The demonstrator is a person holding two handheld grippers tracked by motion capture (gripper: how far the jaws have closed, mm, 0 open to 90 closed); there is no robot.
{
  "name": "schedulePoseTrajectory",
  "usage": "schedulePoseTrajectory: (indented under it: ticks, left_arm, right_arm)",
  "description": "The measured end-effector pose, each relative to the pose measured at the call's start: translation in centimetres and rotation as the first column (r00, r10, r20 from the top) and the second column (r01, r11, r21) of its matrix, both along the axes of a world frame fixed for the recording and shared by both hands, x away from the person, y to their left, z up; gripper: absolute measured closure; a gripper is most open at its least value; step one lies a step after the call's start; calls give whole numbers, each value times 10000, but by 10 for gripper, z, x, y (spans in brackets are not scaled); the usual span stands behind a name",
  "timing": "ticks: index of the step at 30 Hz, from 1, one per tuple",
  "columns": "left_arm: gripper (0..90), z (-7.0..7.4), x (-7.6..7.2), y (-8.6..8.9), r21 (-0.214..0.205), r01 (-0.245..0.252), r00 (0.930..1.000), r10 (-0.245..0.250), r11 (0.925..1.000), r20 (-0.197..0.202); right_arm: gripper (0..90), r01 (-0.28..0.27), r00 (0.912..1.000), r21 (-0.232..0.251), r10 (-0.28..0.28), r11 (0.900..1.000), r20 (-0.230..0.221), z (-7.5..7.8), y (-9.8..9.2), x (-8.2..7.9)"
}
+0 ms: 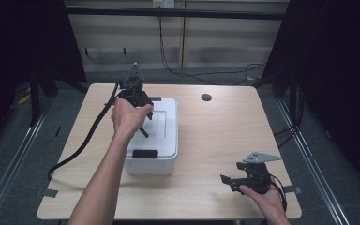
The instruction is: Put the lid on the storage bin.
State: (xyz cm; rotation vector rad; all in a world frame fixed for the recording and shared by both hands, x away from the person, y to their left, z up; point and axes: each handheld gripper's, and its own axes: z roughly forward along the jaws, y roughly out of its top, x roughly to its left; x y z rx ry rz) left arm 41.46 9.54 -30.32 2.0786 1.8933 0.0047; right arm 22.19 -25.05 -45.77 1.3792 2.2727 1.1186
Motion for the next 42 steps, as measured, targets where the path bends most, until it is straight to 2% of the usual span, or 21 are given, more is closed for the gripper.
schedulePoseTrajectory:
  ticks: [5,9,10,11,12,17,19,22,23,24,25,27,28,30,31,32,35,36,37,40,42]
  left_arm:
    - [519,0,2,11,-162,203,9998,-203,9997,-15]
    - [385,-1,3,16,-89,554,9984,-553,9984,85]
    - [368,0,3,21,-501,654,9978,-647,9966,138]
    - [357,0,3,21,-501,654,9978,-647,9966,138]
    - [336,1,2,26,-693,813,9964,-795,9943,286]
    - [299,6,1,32,-644,1259,9900,-1212,9900,725]
    - [255,10,-1,35,-776,1780,9798,-1694,9810,1063]
    - [196,11,-2,36,-896,2240,9708,-2140,9705,1084]
    - [189,11,-5,37,-788,2654,9579,-2535,9609,1347]
    - [182,12,-7,37,-825,2803,9529,-2670,9563,1436]
    - [180,12,-7,37,-825,2803,9529,-2670,9563,1436]
    - [180,14,-11,39,-704,3380,9308,-3223,9385,1723]
    - [179,15,-13,40,-661,3514,9240,-3346,9339,1852]
    - [173,17,-16,45,-802,3708,9132,-3474,9253,2131]
    - [172,17,-16,45,-802,3708,9132,-3474,9253,2131]
    - [169,17,-18,49,-903,3934,9037,-3668,9149,2211]
    - [171,16,-21,53,-951,3938,9012,-3636,9143,2360]
    - [172,14,-23,58,-750,4091,8939,-3829,9094,2333]
    - [173,13,-24,60,-694,4133,8924,-3888,9079,2289]
    - [182,9,-28,69,-534,4373,8749,-4110,8977,2561]
    - [182,8,-30,72,-460,4404,8724,-4153,8966,2578]
  right_arm:
    - [165,7,10000,-7,-7,10000,6,0,0,0]
    - [165,7,10000,1,-7,10000,40,0,0,0]
    - [165,66,10000,16,-66,10000,11,0,0,0]
    - [165,66,10000,16,-66,10000,11,0,0,0]
    - [165,70,10000,15,-70,10000,10,0,0,0]
    - [165,83,10000,12,-83,10000,24,0,0,0]
    - [165,112,9999,22,-112,9999,19,0,0,1]
    - [165,115,9999,21,-115,9999,17,0,0,1]
    - [165,111,9999,23,-111,9999,13,0,0,1]
    - [165,96,10000,20,-96,10000,4,0,0,1]
    - [165,94,10000,24,-94,10000,24,0,0,1]
    - [165,86,10000,22,-86,10000,21,0,0,1]
    - [165,94,10000,23,-94,10000,23,0,0,1]
    - [165,120,9999,22,-120,9999,5,0,0,1]
    - [165,120,9999,22,-120,9999,5,0,0,1]
    - [165,127,9999,29,-127,9999,-5,0,0,1]
    - [165,114,9999,12,-114,9999,8,0,0,1]
    - [165,128,9999,30,-128,9999,7,0,0,1]
    - [165,148,9999,30,-148,9999,-12,0,0,1]
    - [165,134,9999,26,-134,9999,6,0,0,1]
    - [165,161,9999,36,-161,9999,-4,0,-1,1]
